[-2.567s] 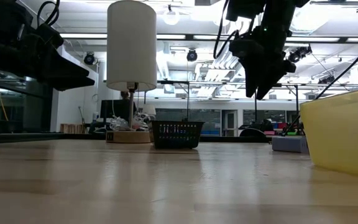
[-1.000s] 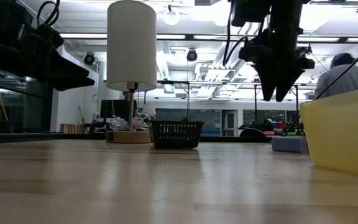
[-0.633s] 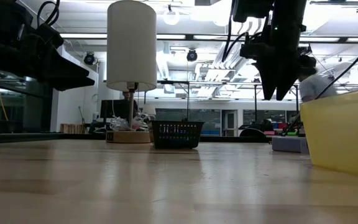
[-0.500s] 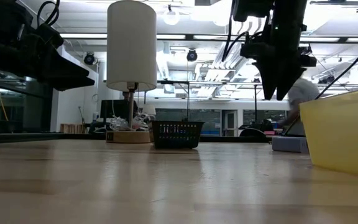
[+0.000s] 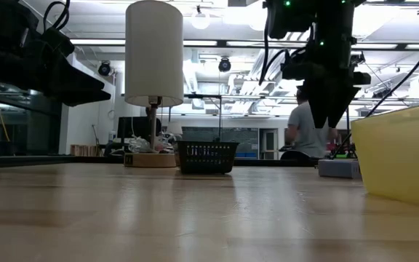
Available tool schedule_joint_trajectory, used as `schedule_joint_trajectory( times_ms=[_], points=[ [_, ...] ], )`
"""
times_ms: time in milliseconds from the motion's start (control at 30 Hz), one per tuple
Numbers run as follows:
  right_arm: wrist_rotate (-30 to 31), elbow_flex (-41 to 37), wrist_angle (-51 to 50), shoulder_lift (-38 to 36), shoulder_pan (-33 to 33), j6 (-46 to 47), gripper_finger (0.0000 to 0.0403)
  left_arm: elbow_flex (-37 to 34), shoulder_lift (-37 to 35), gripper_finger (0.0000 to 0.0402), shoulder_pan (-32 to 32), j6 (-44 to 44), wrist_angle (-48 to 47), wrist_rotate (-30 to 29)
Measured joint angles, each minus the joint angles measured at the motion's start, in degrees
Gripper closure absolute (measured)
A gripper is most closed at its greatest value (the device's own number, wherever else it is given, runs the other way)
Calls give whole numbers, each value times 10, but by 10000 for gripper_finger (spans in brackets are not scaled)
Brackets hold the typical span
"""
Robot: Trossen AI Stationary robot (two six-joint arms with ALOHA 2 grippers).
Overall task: Pick & Place Office items
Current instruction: Put the blue big charger adaptor into the yellow bin
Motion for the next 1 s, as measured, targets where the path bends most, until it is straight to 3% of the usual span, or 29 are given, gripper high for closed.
schedule_joint_trajectory(
  times_ms=[233,633,1000],
  points=[
    [-5,0,1,-1,0,0,221,0,0,94,0,0,0,0],
    [-5,0,0,-1,0,2,143,0,0,94,0,0,0,0],
    [-22,-64,38,-1,0,3,137,0,0,94,0,0,0,0]
  ],
)
